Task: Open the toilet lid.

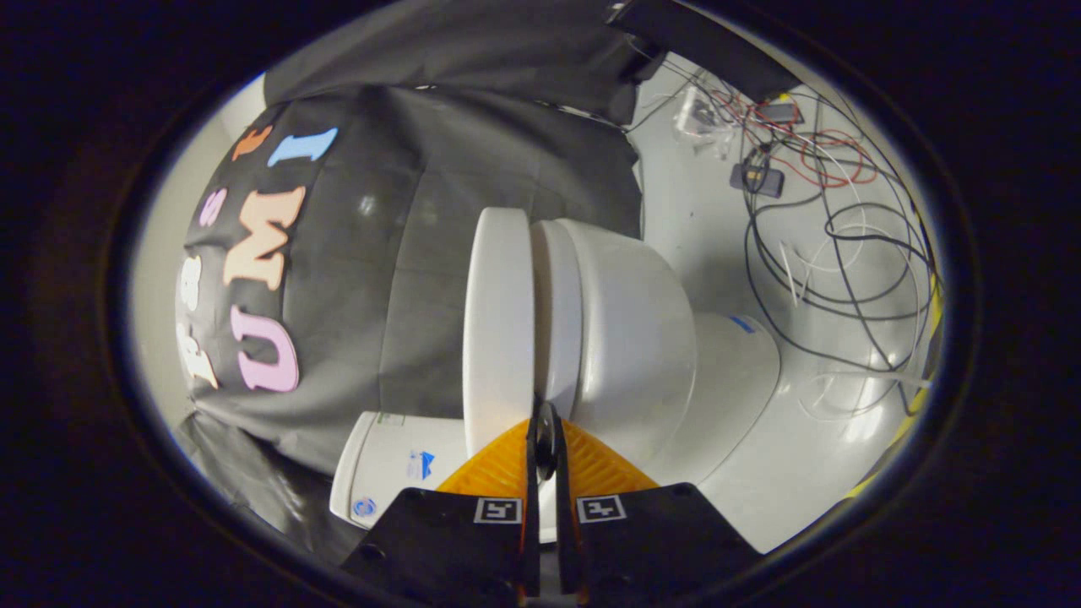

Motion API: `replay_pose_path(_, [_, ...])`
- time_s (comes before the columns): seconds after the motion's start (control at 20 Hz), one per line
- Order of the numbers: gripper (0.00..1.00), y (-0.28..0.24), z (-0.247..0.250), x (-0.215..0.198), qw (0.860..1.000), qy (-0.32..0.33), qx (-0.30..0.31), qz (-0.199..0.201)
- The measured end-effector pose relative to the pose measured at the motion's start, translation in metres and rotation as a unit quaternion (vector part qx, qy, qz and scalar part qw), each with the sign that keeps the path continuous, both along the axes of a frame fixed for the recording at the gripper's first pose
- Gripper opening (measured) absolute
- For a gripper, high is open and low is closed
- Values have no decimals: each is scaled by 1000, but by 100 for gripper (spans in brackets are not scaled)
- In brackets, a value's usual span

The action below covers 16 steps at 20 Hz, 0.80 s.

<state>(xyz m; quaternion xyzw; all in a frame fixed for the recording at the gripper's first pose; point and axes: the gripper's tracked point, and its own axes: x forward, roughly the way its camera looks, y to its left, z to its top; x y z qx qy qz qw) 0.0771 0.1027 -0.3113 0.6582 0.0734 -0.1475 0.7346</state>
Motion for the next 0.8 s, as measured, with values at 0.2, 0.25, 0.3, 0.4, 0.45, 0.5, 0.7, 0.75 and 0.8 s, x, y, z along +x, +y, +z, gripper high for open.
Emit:
replay_pose_path(0.2, [11,-2,-24,46,999,47,-2,-16])
replay_pose_path(0.25, [1,-3,-5,6,999,49,2,-20])
replay_pose_path(0.3, [0,-4,-5,7,998,52,15,-28])
replay_pose_path(0.4, [1,-3,0,-1,997,49,37,-42])
replay_pose_path(0.45, [0,3,1,-1,997,50,40,-40])
replay_pose_path(0.5, [0,5,2,-1,997,51,39,-39])
replay_pose_path(0.7, [1,7,10,-1,997,74,18,-22])
replay_pose_path(0.75, [1,6,15,-3,996,79,13,-24])
replay_pose_path(0.8, [1,5,18,-2,996,83,11,-25])
